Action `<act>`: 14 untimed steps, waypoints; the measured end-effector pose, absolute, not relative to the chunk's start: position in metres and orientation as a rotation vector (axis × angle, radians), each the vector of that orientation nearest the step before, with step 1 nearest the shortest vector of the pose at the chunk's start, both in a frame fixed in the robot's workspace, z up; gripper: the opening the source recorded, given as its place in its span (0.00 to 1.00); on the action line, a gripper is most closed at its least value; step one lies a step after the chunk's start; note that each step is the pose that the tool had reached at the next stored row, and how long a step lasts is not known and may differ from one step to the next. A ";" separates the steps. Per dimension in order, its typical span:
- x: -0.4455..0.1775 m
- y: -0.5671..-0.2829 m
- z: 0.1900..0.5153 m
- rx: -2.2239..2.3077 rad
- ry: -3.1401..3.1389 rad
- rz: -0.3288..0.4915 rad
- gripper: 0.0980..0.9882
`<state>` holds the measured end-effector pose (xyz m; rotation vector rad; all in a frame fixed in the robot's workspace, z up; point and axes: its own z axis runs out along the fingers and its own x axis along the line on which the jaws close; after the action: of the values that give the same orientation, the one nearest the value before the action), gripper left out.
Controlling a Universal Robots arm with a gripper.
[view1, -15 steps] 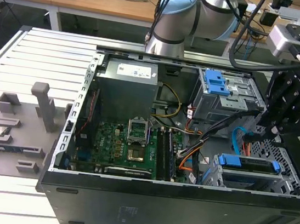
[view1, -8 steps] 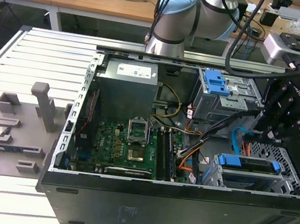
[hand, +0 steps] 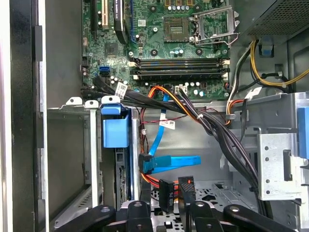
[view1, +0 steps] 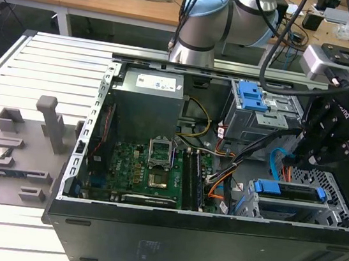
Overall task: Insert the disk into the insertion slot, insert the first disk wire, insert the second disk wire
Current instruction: 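Insert the first disk wire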
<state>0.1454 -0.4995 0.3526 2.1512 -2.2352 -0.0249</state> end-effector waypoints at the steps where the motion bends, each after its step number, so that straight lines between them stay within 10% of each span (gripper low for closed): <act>1: 0.145 -0.499 0.352 2.151 -2.235 -0.025 0.30; 4: 0.145 -0.499 0.352 2.151 -2.235 -0.025 0.28; 6: 0.145 -0.499 0.352 2.151 -2.235 -0.025 0.08; 14: 0.145 -0.519 0.352 2.151 -2.235 -0.025 0.08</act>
<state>0.1452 -0.5185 0.3521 2.1512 -2.2353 -0.0252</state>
